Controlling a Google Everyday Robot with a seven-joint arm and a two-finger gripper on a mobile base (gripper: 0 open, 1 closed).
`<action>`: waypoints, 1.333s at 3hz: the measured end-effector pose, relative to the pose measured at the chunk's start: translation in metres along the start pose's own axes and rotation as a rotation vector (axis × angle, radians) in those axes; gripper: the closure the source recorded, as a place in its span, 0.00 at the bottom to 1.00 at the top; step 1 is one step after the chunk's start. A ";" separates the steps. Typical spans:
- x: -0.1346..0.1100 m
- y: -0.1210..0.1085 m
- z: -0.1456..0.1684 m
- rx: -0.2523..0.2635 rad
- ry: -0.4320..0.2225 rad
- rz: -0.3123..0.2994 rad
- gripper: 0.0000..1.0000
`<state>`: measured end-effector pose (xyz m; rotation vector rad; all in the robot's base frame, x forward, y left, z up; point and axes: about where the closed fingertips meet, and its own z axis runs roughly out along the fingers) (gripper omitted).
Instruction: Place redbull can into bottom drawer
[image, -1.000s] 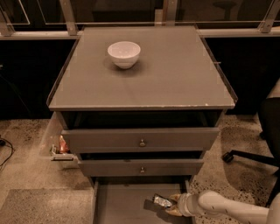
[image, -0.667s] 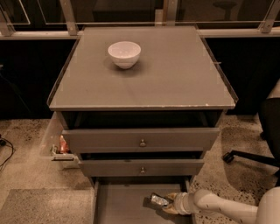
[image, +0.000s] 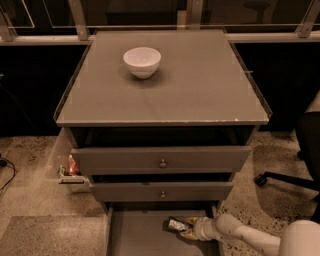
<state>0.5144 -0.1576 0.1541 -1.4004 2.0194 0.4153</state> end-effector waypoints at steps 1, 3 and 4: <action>0.010 -0.006 0.018 0.006 -0.019 0.008 1.00; 0.029 0.002 0.021 -0.011 0.010 0.008 0.81; 0.029 0.002 0.021 -0.011 0.010 0.008 0.59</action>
Offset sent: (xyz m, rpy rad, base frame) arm -0.0211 -0.0209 -0.0517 -0.0377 0.0511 0.0145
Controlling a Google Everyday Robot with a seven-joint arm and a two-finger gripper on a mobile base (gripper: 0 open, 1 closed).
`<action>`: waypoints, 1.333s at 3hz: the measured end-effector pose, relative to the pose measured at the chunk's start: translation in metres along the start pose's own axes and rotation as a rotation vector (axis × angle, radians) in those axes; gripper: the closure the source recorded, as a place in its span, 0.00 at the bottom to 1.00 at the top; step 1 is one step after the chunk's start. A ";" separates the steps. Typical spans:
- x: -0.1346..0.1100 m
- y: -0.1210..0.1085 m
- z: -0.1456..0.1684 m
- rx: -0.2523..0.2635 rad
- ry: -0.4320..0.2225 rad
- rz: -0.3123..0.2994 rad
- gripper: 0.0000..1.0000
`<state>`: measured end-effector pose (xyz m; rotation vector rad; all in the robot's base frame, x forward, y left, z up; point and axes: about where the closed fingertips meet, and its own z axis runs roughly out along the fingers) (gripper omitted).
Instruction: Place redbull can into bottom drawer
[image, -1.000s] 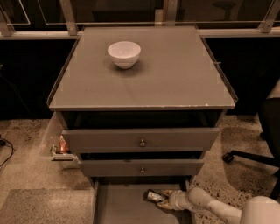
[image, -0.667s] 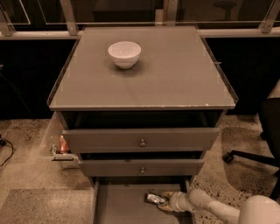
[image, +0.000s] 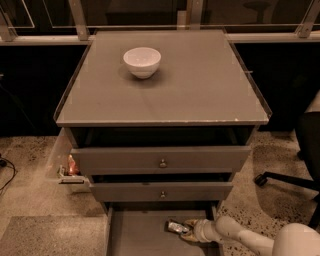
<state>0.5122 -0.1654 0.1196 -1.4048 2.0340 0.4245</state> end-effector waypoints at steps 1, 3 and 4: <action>0.000 0.000 0.000 0.000 0.000 0.000 0.35; 0.000 0.000 0.000 0.000 0.000 0.000 0.00; 0.000 0.000 0.000 0.000 0.000 0.000 0.00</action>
Offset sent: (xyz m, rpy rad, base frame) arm 0.0000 0.0000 0.0000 0.0000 0.0000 0.0000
